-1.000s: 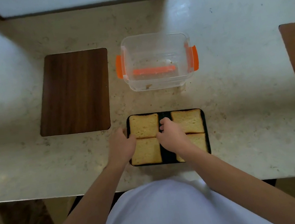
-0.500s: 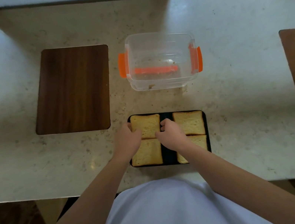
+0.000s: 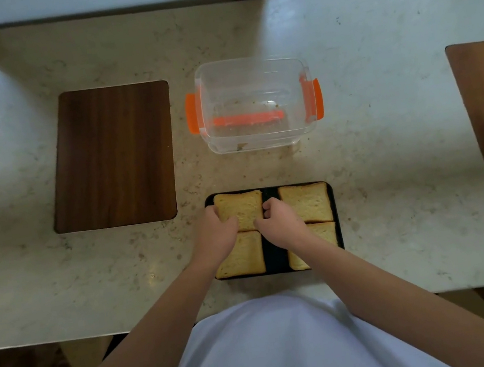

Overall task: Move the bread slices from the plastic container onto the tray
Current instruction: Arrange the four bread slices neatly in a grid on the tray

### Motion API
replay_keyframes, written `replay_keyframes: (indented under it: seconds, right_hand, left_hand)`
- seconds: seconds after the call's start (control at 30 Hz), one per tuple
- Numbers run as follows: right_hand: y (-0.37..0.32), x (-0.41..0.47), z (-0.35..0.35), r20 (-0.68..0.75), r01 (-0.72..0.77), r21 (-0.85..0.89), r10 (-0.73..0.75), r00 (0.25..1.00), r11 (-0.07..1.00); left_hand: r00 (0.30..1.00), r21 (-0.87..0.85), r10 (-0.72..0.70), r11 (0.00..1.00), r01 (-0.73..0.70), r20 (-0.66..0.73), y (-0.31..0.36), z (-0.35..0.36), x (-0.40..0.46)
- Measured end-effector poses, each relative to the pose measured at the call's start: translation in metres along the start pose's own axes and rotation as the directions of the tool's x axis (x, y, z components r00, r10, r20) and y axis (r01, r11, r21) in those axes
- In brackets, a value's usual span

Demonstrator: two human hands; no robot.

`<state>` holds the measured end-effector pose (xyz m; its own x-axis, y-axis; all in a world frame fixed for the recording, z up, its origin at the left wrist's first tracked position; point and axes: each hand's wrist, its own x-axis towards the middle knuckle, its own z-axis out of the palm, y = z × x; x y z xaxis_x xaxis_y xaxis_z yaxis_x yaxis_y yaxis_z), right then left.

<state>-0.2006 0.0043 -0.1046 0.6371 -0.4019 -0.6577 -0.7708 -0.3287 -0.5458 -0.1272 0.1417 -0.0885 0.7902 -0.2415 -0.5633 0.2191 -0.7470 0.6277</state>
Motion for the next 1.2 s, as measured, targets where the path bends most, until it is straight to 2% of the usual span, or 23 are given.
replay_keyframes:
  seconds: [0.77,0.93,1.2]
  right_hand:
    - [-0.003,-0.002,-0.004,-0.001,0.008,-0.021,-0.008,1.0,1.0]
    - [-0.005,-0.002,-0.005,-0.003,0.006,-0.015,-0.006,1.0,1.0]
    - [-0.009,-0.009,-0.008,-0.003,-0.031,0.051,0.031,1.0,0.998]
  left_hand:
    - [0.999,-0.024,-0.03,0.999,0.03,0.012,-0.004,0.002,0.003]
    - [0.998,-0.019,-0.042,0.999,0.043,0.05,-0.002,-0.001,0.003]
    - [0.998,-0.038,-0.044,0.998,0.046,0.054,0.0,-0.005,-0.001]
